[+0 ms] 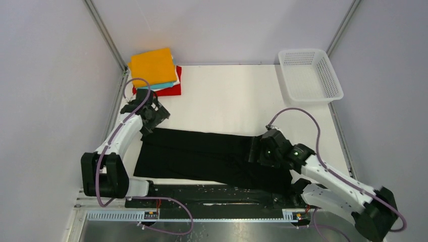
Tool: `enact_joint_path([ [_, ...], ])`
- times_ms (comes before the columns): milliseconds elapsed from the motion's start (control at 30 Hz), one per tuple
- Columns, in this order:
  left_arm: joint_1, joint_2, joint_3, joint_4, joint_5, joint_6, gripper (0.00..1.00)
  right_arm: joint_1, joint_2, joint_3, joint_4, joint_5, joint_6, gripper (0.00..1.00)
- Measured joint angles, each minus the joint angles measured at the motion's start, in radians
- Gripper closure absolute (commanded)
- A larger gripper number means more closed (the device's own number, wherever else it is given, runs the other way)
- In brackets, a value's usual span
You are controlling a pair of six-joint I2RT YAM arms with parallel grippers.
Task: Fold and stack the t-shirts
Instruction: Rotate the tshirt 60 degrees
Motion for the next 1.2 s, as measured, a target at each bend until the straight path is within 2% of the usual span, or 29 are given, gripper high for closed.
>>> enact_joint_path([
  [200, -0.049, 0.095, -0.119, 0.057, 0.034, -0.002, 0.01, -0.005, 0.264, -0.099, 0.163, -0.008, 0.088, 0.01],
  [267, -0.049, 0.118, -0.161, 0.068, 0.038, -0.009, 0.01, -0.033, 0.312, -0.085, 0.239, -0.022, 0.106, 0.01],
  [433, -0.058, 0.126, -0.216, 0.096, 0.039, -0.038, 0.01, -0.220, 0.479, -0.018, 0.357, -0.174, 0.134, 0.00],
  [567, -0.082, 0.111, -0.251, 0.135, 0.032, -0.067, 0.01, -0.324, 0.678, 0.143, 0.399, -0.238, 0.116, 0.01],
  [733, -0.150, 0.033, -0.319, 0.181, 0.023, -0.141, 0.01, -0.429, 0.978, 0.477, 0.362, -0.276, 0.070, 0.01],
  [900, -0.270, -0.020, -0.365, 0.220, 0.018, -0.246, 0.01, -0.479, 1.250, 0.892, 0.202, -0.273, -0.033, 0.00],
  [1200, -0.549, -0.004, -0.371, 0.312, 0.023, -0.470, 0.01, -0.492, 1.778, 1.852, -0.228, -0.291, -0.226, 0.01],
])
